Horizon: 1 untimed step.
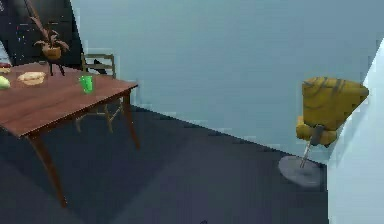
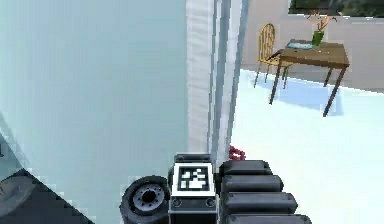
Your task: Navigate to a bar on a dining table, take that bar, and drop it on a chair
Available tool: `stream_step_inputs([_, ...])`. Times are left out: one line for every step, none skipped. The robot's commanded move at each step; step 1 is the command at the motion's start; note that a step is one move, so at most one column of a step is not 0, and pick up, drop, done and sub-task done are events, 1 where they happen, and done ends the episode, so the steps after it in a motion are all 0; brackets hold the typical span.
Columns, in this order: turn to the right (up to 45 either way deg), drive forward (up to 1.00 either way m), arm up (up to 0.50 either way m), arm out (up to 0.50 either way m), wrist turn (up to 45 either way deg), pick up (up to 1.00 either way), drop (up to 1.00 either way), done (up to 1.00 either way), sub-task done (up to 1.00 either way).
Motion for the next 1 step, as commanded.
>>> stream_step_inputs([0.0, 1.00, 0.00, 0.00, 0.0, 0.00, 0.00, 0.00, 0.00])
